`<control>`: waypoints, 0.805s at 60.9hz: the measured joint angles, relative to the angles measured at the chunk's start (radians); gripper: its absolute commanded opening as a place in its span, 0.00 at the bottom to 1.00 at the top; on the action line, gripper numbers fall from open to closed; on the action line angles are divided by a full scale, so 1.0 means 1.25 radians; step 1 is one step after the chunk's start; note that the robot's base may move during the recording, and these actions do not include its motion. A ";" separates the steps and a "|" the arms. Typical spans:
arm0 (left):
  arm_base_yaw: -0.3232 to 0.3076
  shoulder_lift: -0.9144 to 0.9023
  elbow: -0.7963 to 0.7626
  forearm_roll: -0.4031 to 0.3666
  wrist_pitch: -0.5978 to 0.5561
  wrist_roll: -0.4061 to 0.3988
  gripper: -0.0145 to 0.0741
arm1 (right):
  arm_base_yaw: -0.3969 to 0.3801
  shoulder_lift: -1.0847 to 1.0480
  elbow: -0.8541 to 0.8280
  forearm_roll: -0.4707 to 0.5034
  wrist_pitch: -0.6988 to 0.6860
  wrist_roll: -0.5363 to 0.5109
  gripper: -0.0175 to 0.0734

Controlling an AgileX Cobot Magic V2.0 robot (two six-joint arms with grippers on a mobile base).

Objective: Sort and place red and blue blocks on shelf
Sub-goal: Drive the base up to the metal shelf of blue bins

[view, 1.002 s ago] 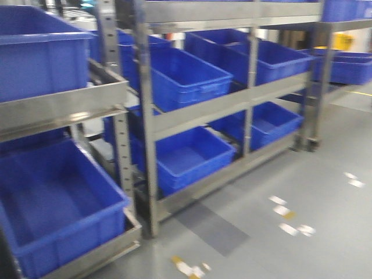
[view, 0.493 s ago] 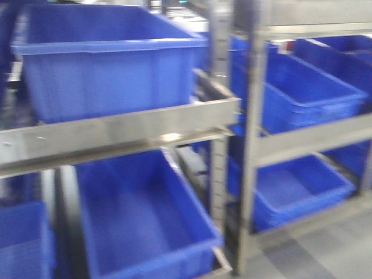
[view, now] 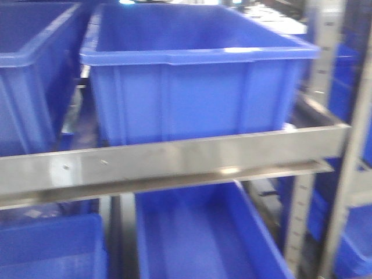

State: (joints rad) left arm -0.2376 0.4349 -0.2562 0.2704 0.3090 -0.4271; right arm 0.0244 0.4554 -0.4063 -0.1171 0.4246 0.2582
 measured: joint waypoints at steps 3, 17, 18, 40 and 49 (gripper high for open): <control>0.000 0.000 0.000 0.000 0.000 0.000 0.31 | 0.000 0.000 0.000 0.000 0.000 0.000 0.25; 0.000 0.000 0.000 0.000 0.000 0.000 0.31 | 0.000 0.000 0.000 0.000 0.000 0.000 0.25; 0.000 0.000 0.000 0.000 0.000 0.000 0.31 | 0.000 0.000 0.000 0.000 0.000 0.000 0.25; 0.000 0.000 0.000 0.000 0.000 0.000 0.31 | 0.000 0.000 0.000 0.000 0.000 0.000 0.25; 0.000 0.000 0.000 0.000 0.000 0.000 0.31 | 0.000 0.000 0.000 0.000 0.000 0.000 0.25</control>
State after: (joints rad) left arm -0.2376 0.4349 -0.2562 0.2704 0.3090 -0.4271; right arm 0.0244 0.4554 -0.4063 -0.1171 0.4246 0.2582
